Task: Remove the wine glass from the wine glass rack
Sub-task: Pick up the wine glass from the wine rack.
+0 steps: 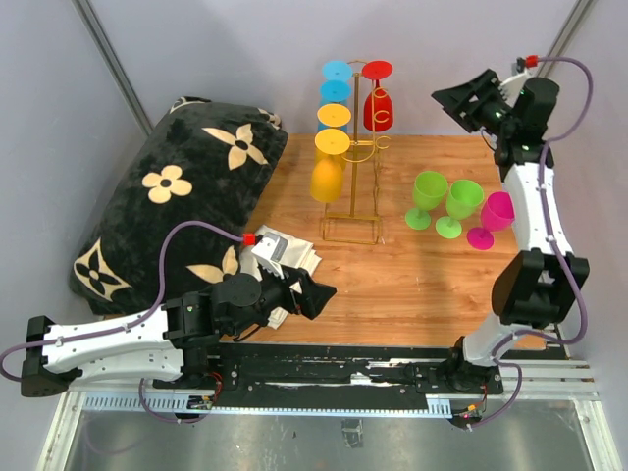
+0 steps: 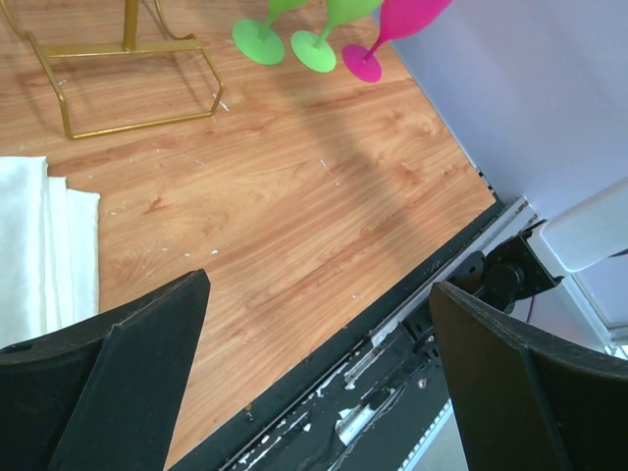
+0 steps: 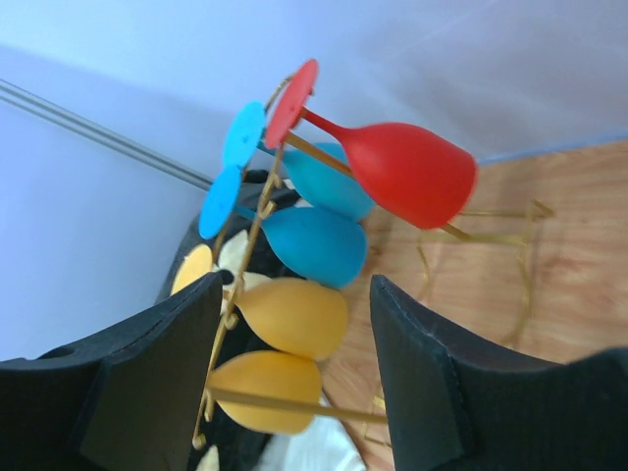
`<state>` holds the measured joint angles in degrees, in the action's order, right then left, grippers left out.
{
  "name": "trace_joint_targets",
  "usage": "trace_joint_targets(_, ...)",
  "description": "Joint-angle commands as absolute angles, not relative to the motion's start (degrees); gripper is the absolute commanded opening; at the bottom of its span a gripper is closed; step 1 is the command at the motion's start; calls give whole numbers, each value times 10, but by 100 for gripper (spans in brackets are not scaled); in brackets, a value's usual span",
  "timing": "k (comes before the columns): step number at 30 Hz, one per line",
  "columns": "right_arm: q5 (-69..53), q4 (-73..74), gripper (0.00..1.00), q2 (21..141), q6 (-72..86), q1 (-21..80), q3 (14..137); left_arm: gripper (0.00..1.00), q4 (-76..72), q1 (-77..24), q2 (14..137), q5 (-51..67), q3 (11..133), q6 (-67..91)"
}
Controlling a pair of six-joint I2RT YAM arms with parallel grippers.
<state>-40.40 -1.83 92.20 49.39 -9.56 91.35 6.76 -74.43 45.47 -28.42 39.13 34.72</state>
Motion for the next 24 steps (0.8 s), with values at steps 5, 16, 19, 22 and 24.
trace_joint_targets(5, -322, -46, 61, 1036, 568, -8, 1038, 100, 74, -744, 442, -307, 406, 341)
trace_joint_targets(16, -272, -26, 58, 1133, 610, 27, 1169, 100, 78, -744, 442, -313, 405, 339)
trace_joint_targets(19, -249, -26, 58, 1133, 624, 29, 1163, 100, 77, -744, 437, -315, 401, 342)
trace_joint_targets(22, -237, -27, 59, 1132, 631, 31, 1163, 100, 78, -744, 435, -318, 401, 341)
trace_joint_targets(24, -237, -28, 59, 1153, 637, 32, 1171, 100, 79, -744, 434, -319, 402, 340)
